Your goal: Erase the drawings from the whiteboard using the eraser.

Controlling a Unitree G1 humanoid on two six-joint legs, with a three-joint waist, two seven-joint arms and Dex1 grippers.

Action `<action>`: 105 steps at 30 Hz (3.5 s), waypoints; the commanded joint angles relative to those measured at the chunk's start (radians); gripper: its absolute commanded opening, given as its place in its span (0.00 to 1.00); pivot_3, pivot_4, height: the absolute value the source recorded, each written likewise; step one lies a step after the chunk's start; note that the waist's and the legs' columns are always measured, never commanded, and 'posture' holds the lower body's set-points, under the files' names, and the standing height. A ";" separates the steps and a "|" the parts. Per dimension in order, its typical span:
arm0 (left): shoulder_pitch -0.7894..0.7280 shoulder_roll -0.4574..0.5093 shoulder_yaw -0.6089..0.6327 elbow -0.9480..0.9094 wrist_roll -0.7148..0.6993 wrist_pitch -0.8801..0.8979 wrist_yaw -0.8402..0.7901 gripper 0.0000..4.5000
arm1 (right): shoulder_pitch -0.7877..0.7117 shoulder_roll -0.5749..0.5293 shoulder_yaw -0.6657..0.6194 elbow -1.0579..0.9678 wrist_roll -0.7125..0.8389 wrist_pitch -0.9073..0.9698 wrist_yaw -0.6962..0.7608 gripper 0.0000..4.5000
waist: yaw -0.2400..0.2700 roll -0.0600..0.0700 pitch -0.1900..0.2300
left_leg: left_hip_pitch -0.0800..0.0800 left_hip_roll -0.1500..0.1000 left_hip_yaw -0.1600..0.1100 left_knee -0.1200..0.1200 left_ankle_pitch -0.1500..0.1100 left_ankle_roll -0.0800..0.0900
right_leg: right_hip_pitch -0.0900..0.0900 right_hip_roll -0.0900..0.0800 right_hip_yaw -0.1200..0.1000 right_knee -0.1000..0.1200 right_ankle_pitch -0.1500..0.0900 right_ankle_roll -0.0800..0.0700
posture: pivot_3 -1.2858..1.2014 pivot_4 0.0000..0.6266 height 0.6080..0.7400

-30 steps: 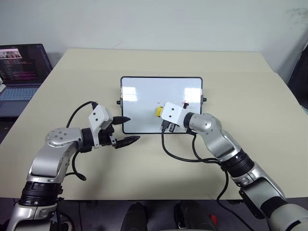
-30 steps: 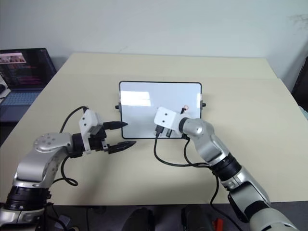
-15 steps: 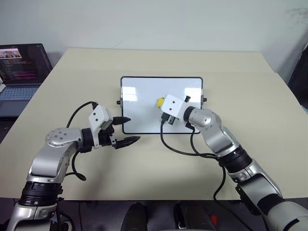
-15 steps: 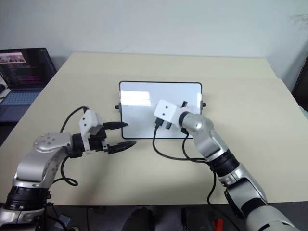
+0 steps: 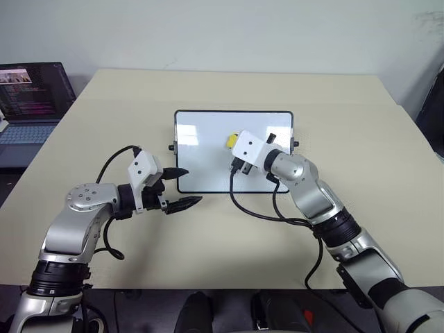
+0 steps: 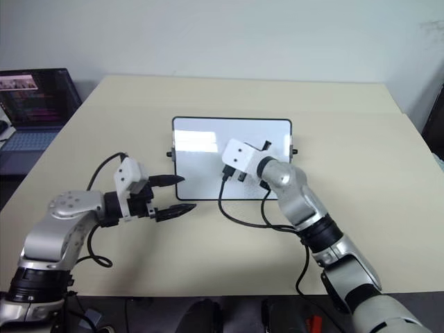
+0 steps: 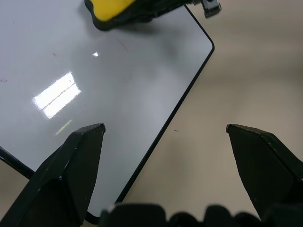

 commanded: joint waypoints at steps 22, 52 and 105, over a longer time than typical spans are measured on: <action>-0.029 0.008 -0.009 -0.017 -0.014 0.000 -0.030 1.00 | 0.023 -0.023 -0.005 -0.059 -0.039 0.053 0.016 0.22 | -0.001 0.000 0.000 | 0.002 -0.001 0.000 0.001 0.000 0.000 | 0.001 0.001 0.000 0.002 0.000 0.000 | 0.52 0.24 1.00; -0.094 -0.017 -0.092 -0.010 0.017 -0.053 -0.075 1.00 | 0.378 -0.082 -0.279 -0.681 0.314 0.415 0.125 0.22 | 0.003 0.000 0.000 | -0.001 -0.001 -0.001 0.000 0.000 0.000 | 0.000 -0.001 0.000 -0.002 0.000 0.001 | 0.52 0.24 1.00; -0.203 -0.042 -0.109 0.073 0.005 -0.079 -0.106 1.00 | 0.284 -0.122 -0.152 -0.321 0.222 0.268 -0.072 0.22 | -0.001 0.000 0.000 | 0.000 0.000 0.002 0.001 0.000 0.000 | 0.000 0.009 0.001 0.000 0.001 -0.002 | 0.52 0.24 1.00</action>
